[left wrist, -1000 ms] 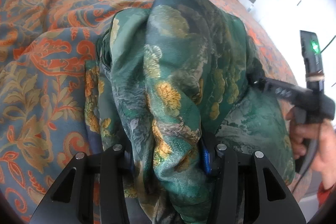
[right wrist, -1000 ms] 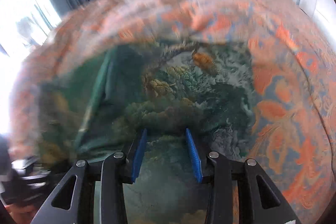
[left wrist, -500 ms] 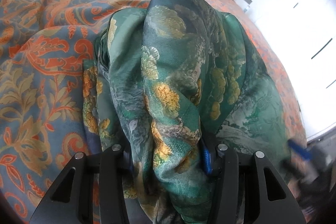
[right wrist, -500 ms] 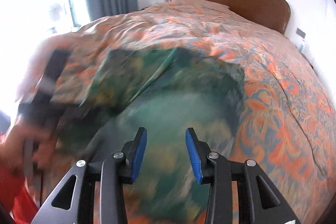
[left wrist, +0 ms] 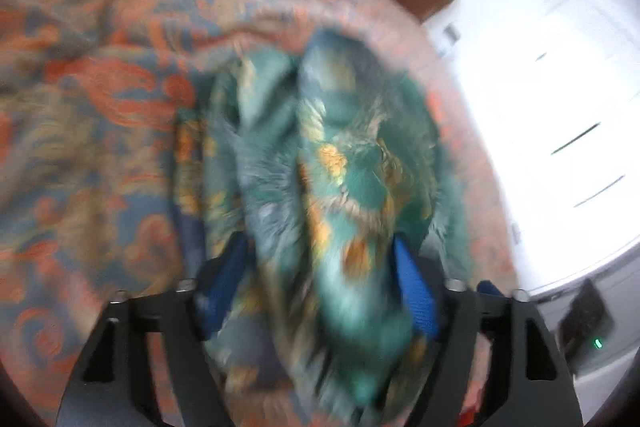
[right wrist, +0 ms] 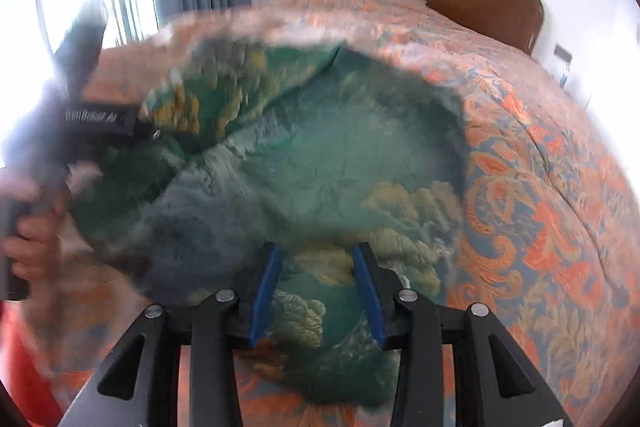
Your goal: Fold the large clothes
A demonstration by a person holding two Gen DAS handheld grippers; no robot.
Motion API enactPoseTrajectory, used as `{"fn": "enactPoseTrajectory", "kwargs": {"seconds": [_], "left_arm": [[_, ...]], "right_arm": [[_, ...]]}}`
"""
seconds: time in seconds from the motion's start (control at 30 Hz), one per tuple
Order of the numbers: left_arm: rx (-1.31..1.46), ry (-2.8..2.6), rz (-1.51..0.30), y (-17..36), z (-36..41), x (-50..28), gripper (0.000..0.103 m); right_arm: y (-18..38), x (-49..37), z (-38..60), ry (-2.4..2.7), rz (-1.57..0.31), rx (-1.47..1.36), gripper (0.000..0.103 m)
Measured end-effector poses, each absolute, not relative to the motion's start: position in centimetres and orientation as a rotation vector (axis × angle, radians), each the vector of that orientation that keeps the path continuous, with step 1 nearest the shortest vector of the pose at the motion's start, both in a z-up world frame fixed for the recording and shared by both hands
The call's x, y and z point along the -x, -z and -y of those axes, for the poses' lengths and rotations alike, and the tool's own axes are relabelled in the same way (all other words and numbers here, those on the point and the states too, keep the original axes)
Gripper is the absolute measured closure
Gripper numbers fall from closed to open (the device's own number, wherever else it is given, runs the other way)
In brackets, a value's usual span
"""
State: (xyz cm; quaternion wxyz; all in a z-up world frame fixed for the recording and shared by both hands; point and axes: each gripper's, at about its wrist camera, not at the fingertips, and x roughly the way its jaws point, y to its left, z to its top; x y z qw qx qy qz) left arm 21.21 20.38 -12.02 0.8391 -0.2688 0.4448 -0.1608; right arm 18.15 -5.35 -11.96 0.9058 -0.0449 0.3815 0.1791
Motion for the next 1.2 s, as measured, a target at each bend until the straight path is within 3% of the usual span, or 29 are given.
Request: {"fn": "enactPoseTrajectory", "kwargs": {"seconds": [0.03, 0.13, 0.2, 0.77, 0.8, 0.87, 0.9, 1.1, 1.2], "left_arm": [[0.564, 0.327, -0.898, 11.1, -21.6, -20.2, 0.017], [0.58, 0.275, -0.861, 10.4, -24.7, -18.7, 0.018], [0.603, 0.271, -0.887, 11.0, -25.5, -19.0, 0.022], [0.806, 0.242, -1.081, 19.2, -24.2, -27.2, 0.02], [0.791, 0.25, -1.085, 19.1, -23.9, -27.3, 0.02], [0.743, 0.261, -1.1, 19.0, -23.3, -27.8, 0.02], [0.723, 0.266, -1.112, 19.0, -23.1, -27.9, 0.02], [0.674, 0.278, -1.188, 20.3, -22.7, -29.7, 0.02], [0.681, 0.275, -1.195, 20.7, -22.6, -30.1, 0.02]], "right_arm": [[11.1, -17.3, 6.1, -0.381, -0.773, 0.06, 0.052], [8.8, -14.1, 9.7, -0.394, -0.713, -0.019, 0.052], [8.7, -12.6, 11.4, -0.384, -0.709, -0.047, 0.052], [10.6, -12.0, 16.1, -0.359, -0.81, -0.283, 0.051], [10.8, -12.5, 16.5, -0.363, -0.818, -0.308, 0.049], [11.3, -14.1, 17.1, -0.389, -0.845, -0.354, 0.031], [11.9, -15.3, 17.4, -0.42, -0.874, -0.374, 0.028], [16.1, -23.9, 18.2, -0.529, -1.029, -0.508, 0.028], [18.0, -27.4, 17.3, -0.615, -1.076, -0.602, 0.022]]}}
